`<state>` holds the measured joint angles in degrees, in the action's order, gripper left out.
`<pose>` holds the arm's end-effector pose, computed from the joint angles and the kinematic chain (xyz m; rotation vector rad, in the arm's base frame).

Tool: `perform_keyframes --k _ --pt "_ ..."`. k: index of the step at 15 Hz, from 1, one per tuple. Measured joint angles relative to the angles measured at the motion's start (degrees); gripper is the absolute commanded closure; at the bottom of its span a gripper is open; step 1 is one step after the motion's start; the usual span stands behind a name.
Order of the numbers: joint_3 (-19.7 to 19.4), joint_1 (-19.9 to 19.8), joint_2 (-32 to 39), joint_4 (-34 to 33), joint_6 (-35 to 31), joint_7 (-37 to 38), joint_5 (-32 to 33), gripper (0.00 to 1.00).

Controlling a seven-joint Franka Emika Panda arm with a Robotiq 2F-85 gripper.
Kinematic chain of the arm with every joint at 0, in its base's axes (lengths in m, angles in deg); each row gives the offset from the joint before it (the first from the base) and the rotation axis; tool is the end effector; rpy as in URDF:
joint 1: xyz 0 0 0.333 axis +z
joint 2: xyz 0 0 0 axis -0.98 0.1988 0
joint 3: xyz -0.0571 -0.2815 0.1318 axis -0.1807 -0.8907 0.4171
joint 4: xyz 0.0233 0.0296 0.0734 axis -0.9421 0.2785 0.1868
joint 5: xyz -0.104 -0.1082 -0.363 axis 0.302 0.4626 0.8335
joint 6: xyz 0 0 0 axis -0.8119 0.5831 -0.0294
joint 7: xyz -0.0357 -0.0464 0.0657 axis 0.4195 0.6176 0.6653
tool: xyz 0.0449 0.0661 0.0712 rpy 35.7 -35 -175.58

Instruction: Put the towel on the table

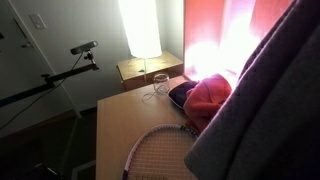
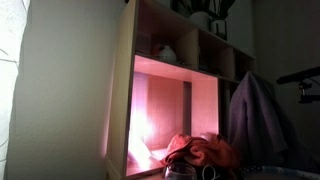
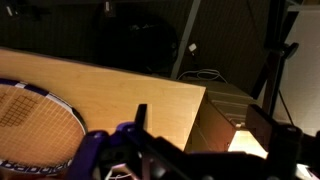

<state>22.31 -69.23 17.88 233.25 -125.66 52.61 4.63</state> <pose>0.2946 0.1338 0.5070 -2.9356 0.0882 -0.1312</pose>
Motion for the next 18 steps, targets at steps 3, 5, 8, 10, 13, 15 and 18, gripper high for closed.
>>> perform_keyframes --k 3,5,8,10,13,15,18 --pt "-0.6 -1.8 0.6 -2.0 0.0 -0.1 0.9 0.0" --pt "-1.2 -2.6 1.5 -3.5 0.0 -0.1 1.5 0.0" --pt "-2.3 -3.8 3.5 -5.7 0.0 -0.1 2.1 0.0" --pt "-3.0 -4.8 5.3 -7.5 0.0 -0.1 2.4 0.0" --pt "-3.8 -5.9 7.7 -9.6 0.1 -0.1 2.5 0.0" --pt "-4.1 -6.6 9.3 -11.1 0.1 -0.1 2.9 0.0" --pt "-4.2 -7.7 11.8 -13.5 0.1 0.0 4.1 0.0"
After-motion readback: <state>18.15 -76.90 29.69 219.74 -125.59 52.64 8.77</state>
